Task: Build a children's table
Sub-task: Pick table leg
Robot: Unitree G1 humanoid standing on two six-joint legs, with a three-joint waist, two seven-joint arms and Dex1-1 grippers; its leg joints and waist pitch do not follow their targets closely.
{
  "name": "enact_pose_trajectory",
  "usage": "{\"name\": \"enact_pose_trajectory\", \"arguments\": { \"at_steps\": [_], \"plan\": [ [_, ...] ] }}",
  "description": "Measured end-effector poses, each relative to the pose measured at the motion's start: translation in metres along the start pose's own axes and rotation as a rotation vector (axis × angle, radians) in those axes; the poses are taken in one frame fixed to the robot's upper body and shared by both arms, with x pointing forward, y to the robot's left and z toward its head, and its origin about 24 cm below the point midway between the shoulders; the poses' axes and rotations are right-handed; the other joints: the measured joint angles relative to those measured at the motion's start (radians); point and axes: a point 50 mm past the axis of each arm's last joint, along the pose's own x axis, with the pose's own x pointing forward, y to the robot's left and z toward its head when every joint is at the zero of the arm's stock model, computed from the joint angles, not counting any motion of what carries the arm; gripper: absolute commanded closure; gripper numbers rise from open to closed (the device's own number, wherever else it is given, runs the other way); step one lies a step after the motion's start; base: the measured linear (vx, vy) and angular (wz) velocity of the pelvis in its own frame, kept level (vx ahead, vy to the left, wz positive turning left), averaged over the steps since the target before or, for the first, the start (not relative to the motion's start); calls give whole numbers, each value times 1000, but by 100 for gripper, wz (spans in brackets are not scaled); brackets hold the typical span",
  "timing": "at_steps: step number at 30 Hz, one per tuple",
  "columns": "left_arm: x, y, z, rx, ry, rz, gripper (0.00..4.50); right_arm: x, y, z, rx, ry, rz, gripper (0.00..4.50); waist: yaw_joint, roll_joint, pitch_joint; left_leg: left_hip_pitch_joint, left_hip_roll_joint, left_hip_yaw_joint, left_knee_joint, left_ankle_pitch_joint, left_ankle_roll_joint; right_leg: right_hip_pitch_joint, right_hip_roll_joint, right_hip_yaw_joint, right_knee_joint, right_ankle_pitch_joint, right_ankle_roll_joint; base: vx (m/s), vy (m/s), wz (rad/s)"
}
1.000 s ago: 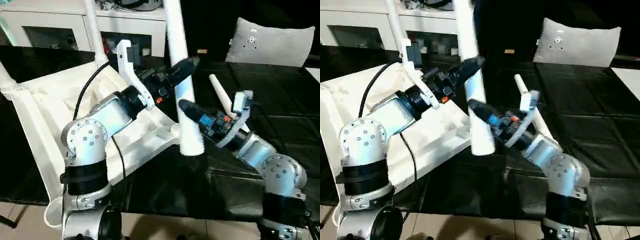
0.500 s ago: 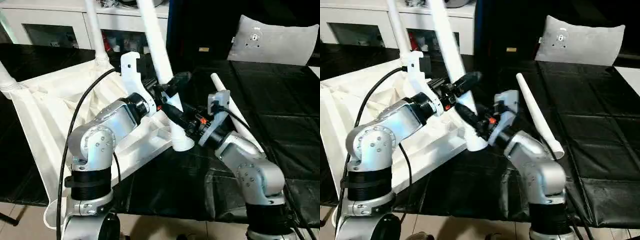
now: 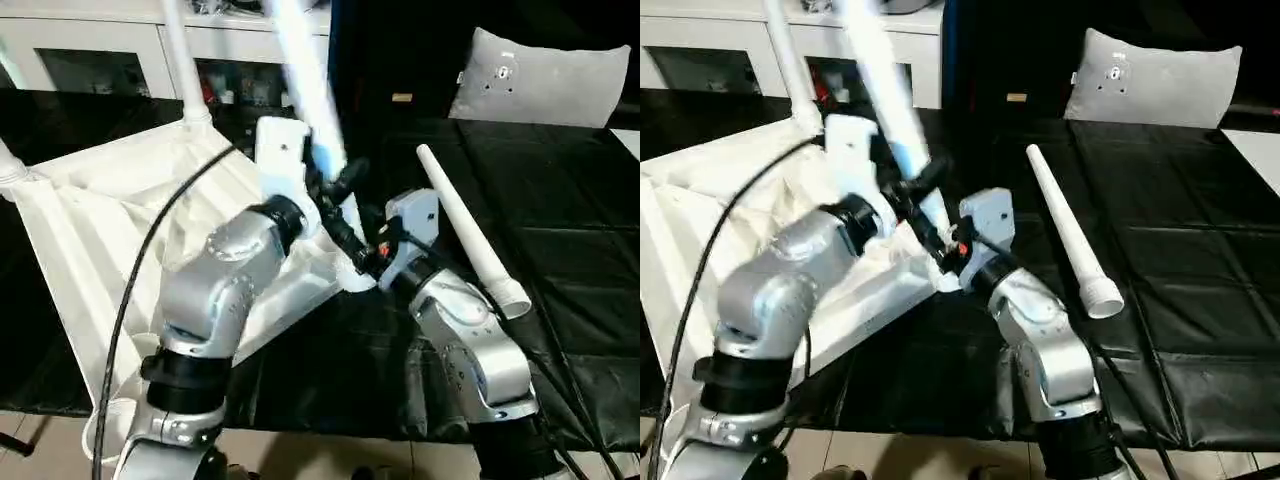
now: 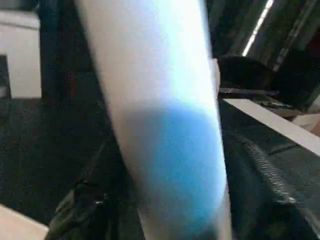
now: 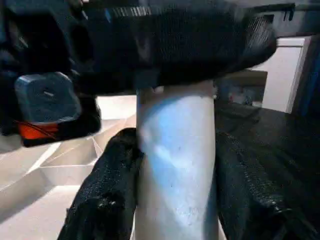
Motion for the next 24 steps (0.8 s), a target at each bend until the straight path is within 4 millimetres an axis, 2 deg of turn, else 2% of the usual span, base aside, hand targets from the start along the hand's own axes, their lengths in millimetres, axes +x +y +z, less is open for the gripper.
{"name": "enact_pose_trajectory", "arguments": {
  "at_steps": [1, 13, 21, 24],
  "plan": [
    [0, 0, 0, 3, -2, 0, 221, 0, 0, 0, -1, -1, 0, 266, -1, 0, 0, 0, 0, 0, 0, 0, 0, 0, 0, 0, 0, 0, 0, 0, 0, 0],
    [1, -6, 0, 11, -31, -26, 252, 0, -1, -1, -13, -11, -1, 266, -1, 0, 0, 0, 0, 0, 0, 0, 0, 0, 0, 0, 0, 0, 0, 0, 0, 0],
    [0, -1, -1, -160, -62, 1, 261, 0, -3, 1, -55, -12, -11, 266, -1, 0, 0, 0, 0, 0, 0, 0, 0, 0, 0, 0, 1, 0, -1, 0, 0, 0],
    [1, 4, -3, -275, -75, 25, 263, 1, -4, 2, -67, -7, -8, 266, -1, 0, 0, 0, 0, 0, 1, 0, 0, 1, 0, 0, 1, 1, -1, 0, 0, 0]
  ]
}}
